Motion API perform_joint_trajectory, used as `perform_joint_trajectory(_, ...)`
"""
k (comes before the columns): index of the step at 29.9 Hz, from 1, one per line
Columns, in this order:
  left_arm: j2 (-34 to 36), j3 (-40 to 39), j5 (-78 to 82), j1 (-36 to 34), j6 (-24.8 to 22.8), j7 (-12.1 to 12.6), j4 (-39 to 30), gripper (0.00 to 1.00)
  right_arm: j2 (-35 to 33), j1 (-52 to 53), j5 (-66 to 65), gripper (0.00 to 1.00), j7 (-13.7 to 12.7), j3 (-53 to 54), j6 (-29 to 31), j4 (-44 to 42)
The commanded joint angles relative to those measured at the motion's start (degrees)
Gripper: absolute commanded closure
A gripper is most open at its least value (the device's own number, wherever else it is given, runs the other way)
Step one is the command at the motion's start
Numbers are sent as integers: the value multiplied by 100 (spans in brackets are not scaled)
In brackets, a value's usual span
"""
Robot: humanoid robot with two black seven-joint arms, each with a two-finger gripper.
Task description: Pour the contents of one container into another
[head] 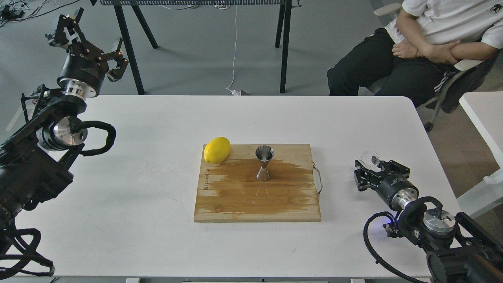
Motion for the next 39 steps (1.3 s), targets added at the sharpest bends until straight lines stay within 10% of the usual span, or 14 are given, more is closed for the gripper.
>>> perform_joint_trajectory(1,9,0,-2,-1,0,0,0,0,4,-4,0,40,2,0,0,-83)
perform_joint_trajectory(7,0,0,7,-1,0,0,0,0,4,-4,0,35,11,0,17,-153)
perform_joint_trajectory(14,-9,-8,7,-1,0,0,0,0,-5,-13,0,67,11,0,184,-171)
perform_joint_trajectory(18,0,-8,7,-1,0,0,0,0,4,-13,0,39,11,0,167,-180)
perform_joint_trajectory(31,9,-8,7,-1,0,0,0,0,4,-21,-9,24,46,-9,210,-320)
perform_joint_trajectory(33,0,-8,7,-1,0,0,0,0,-5,-21,-9,28,29,-9,228,-320)
perform_joint_trajectory(36,0,-8,7,-9,0,0,0,0,4,-39,-18,63,20,-27,420,-312)
perform_joint_trajectory(39,0,-8,-2,-9,0,0,0,0,4,-57,-18,69,20,-18,536,-312)
